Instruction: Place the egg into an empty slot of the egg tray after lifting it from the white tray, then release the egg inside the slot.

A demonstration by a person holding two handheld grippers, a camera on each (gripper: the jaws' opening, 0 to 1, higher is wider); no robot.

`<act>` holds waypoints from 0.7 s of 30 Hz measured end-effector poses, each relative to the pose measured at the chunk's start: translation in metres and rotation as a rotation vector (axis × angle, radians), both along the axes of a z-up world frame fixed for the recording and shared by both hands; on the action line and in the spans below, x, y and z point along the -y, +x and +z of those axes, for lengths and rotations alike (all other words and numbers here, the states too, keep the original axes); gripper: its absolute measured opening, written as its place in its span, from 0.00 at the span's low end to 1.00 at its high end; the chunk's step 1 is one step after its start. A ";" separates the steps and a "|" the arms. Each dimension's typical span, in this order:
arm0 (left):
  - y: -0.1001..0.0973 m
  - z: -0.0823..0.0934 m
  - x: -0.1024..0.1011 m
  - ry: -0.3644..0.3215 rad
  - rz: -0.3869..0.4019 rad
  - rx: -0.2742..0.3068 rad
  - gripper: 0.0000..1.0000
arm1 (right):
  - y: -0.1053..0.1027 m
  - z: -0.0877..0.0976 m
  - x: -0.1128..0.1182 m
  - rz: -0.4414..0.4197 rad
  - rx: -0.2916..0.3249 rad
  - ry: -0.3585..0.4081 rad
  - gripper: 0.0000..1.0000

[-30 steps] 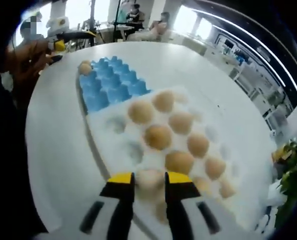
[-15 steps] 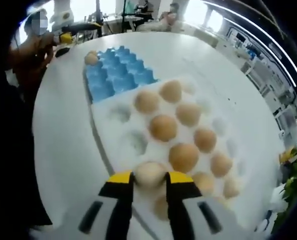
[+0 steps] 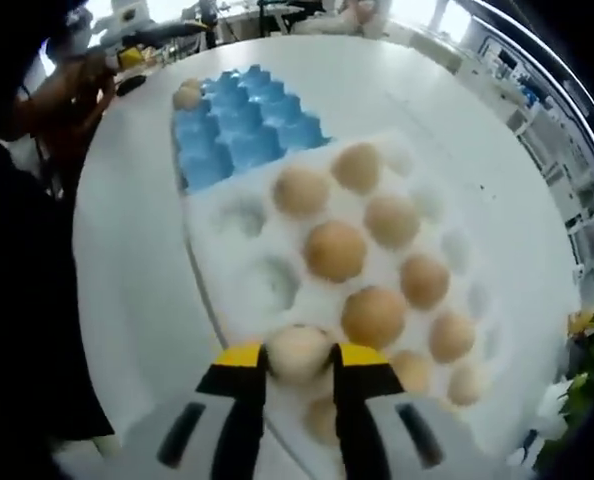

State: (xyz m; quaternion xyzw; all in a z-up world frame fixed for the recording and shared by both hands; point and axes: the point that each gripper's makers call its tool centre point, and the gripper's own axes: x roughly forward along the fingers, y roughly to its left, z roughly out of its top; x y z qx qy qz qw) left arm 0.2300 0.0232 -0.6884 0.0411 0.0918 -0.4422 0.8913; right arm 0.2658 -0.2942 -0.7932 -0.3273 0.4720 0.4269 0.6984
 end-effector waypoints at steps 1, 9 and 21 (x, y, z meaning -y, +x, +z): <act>0.000 0.000 0.000 -0.002 0.001 -0.001 0.67 | 0.001 0.001 0.001 -0.044 0.007 0.008 0.26; 0.005 0.003 -0.004 -0.020 0.002 0.001 0.66 | 0.000 0.009 -0.001 -0.036 0.036 0.009 0.25; 0.002 -0.003 -0.008 -0.012 0.006 -0.010 0.65 | 0.002 0.028 -0.003 -0.032 0.057 0.045 0.25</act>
